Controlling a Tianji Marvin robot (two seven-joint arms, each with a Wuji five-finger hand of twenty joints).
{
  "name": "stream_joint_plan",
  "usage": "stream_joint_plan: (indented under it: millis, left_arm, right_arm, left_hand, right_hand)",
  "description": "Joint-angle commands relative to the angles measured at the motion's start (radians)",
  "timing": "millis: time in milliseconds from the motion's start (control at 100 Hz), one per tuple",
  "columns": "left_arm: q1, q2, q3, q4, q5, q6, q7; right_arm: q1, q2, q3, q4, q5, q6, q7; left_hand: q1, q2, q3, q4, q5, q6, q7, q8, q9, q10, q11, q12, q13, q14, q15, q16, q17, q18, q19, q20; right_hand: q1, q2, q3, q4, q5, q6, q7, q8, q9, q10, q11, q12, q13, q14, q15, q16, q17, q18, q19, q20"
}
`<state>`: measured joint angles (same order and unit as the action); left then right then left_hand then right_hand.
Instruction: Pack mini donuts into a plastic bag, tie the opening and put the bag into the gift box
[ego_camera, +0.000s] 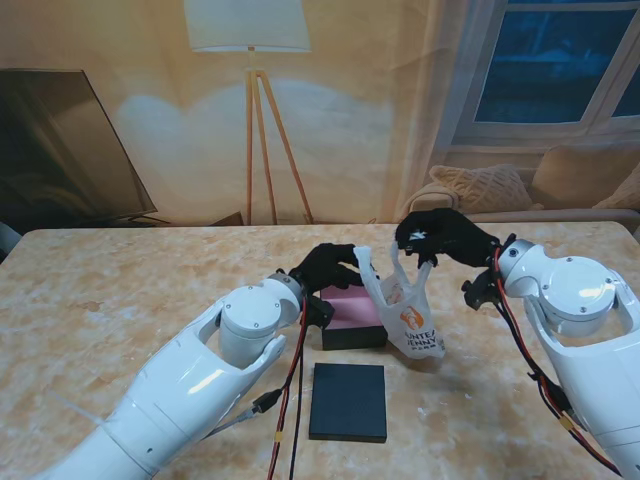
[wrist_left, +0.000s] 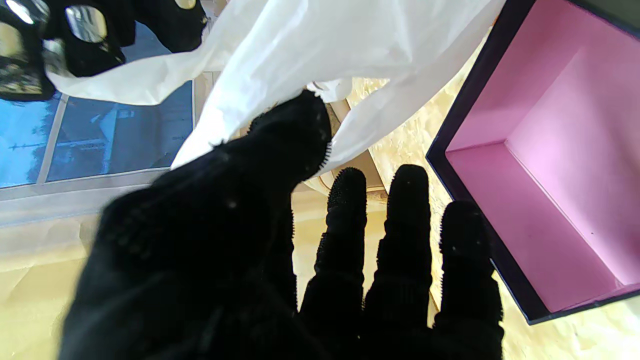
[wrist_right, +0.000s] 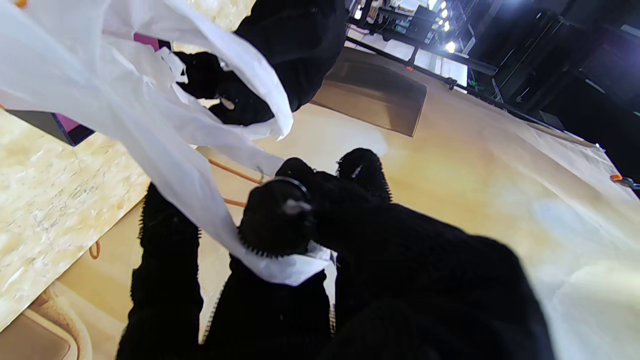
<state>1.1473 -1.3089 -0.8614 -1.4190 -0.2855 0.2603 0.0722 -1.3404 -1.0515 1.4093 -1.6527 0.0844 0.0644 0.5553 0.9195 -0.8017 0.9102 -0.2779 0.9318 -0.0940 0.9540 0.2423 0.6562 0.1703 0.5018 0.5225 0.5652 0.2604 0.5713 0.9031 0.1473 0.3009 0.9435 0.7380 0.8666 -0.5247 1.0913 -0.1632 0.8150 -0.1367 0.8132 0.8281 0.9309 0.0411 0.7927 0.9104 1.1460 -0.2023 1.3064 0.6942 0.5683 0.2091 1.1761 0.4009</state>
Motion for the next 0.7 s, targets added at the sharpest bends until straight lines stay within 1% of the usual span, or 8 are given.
stream_joint_plan:
  millis: [0, 80, 190, 380, 450, 520, 620, 690]
  left_arm:
    - [-0.006, -0.006, -0.002, -0.001, 0.006, 0.009, -0.013]
    - [-0.008, -0.003, -0.002, 0.003, 0.01, 0.014, -0.023]
    - [-0.014, 0.0, 0.006, 0.012, 0.032, 0.01, -0.032]
    - [-0.014, -0.01, 0.004, 0.013, 0.023, 0.02, -0.007]
    - [-0.015, -0.015, 0.003, 0.014, 0.008, 0.028, 0.002]
    - [-0.018, -0.019, 0.005, 0.017, 0.004, 0.03, 0.008]
    - [-0.023, -0.022, 0.011, 0.022, -0.001, 0.028, 0.008]
    - [-0.026, -0.024, 0.013, 0.024, -0.011, 0.026, 0.006]
  right_arm:
    - [-0.007, 0.001, 0.003, -0.002, 0.01, -0.006, 0.032]
    - [-0.006, 0.004, 0.007, -0.001, 0.029, -0.004, 0.054]
    - [-0.003, 0.007, 0.008, 0.003, 0.046, 0.003, 0.079]
    - [0.01, 0.009, -0.008, 0.017, 0.047, 0.017, 0.093]
    - [0.017, 0.01, -0.015, 0.024, 0.053, 0.024, 0.103]
    - [0.024, 0.012, -0.022, 0.032, 0.061, 0.024, 0.12]
    - [0.03, 0.016, -0.031, 0.037, 0.065, 0.022, 0.142]
    - [0.03, 0.017, -0.035, 0.036, 0.059, 0.012, 0.142]
  left_hand:
    - [0.024, 0.022, -0.025, -0.003, -0.009, -0.014, -0.003, -0.017, -0.023, -0.004, -0.01, -0.014, -0.011, -0.01, -0.002, -0.014, -0.007, -0.019, -0.005, 0.014]
    - [0.054, 0.049, -0.057, 0.012, -0.015, 0.004, -0.02, -0.015, -0.01, 0.004, -0.01, -0.02, -0.009, -0.004, -0.006, -0.019, -0.007, -0.015, -0.005, 0.014]
    - [0.054, 0.07, -0.07, 0.015, -0.029, 0.012, -0.036, -0.019, -0.011, 0.007, -0.012, -0.023, -0.006, -0.001, -0.002, -0.019, -0.005, -0.01, -0.003, 0.015]
    - [0.069, 0.065, -0.082, 0.022, -0.047, 0.01, -0.064, -0.015, -0.007, 0.013, -0.004, -0.019, 0.007, -0.007, 0.026, -0.002, 0.002, -0.013, 0.015, 0.024]
    - [0.059, 0.057, -0.061, 0.022, -0.056, 0.017, -0.089, -0.009, -0.004, 0.017, 0.002, -0.015, 0.019, -0.009, 0.042, 0.008, 0.009, -0.016, 0.024, 0.029]
    - [0.035, 0.051, -0.03, 0.017, -0.065, 0.023, -0.145, 0.018, -0.003, 0.019, 0.014, -0.003, 0.031, -0.011, 0.072, 0.032, 0.015, -0.015, 0.035, 0.034]
    - [0.006, 0.033, 0.008, 0.014, -0.072, 0.021, -0.176, 0.032, -0.007, 0.011, 0.032, 0.018, 0.038, -0.014, 0.117, 0.069, 0.018, -0.011, 0.048, 0.042]
    - [0.001, 0.024, 0.029, 0.01, -0.066, 0.006, -0.178, 0.047, -0.021, 0.005, 0.042, 0.035, 0.026, -0.019, 0.131, 0.089, 0.013, -0.008, 0.05, 0.047]
  right_hand:
    - [0.073, 0.072, 0.037, 0.065, 0.006, -0.029, 0.008, 0.011, 0.06, -0.091, 0.099, 0.037, -0.006, -0.042, 0.032, 0.015, -0.004, -0.002, 0.013, 0.023]
    - [0.072, 0.071, 0.04, 0.066, 0.007, -0.029, 0.009, 0.012, 0.062, -0.093, 0.101, 0.039, -0.005, -0.043, 0.036, 0.017, -0.003, 0.0, 0.014, 0.024]
    - [0.07, 0.071, 0.043, 0.067, 0.009, -0.03, 0.011, 0.014, 0.063, -0.093, 0.102, 0.041, -0.005, -0.044, 0.04, 0.019, -0.003, 0.001, 0.014, 0.025]
    - [0.067, 0.07, 0.05, 0.07, 0.012, -0.032, 0.015, 0.018, 0.064, -0.095, 0.105, 0.047, -0.005, -0.042, 0.048, 0.023, -0.005, 0.001, 0.014, 0.028]
    - [0.067, 0.072, 0.054, 0.073, 0.015, -0.031, 0.02, 0.022, 0.065, -0.093, 0.111, 0.053, -0.005, -0.041, 0.057, 0.026, -0.008, 0.003, 0.015, 0.031]
    - [0.064, 0.072, 0.068, 0.079, 0.017, -0.036, 0.034, 0.035, 0.069, -0.098, 0.12, 0.062, -0.005, -0.041, 0.073, 0.033, -0.01, 0.007, 0.018, 0.035]
    - [0.061, 0.073, 0.088, 0.084, 0.018, -0.046, 0.063, 0.063, 0.07, -0.103, 0.136, 0.078, -0.007, -0.04, 0.097, 0.042, -0.016, 0.012, 0.022, 0.044]
    - [0.058, 0.074, 0.1, 0.086, 0.02, -0.057, 0.084, 0.087, 0.074, -0.11, 0.144, 0.086, -0.005, -0.039, 0.108, 0.047, -0.018, 0.016, 0.024, 0.049]
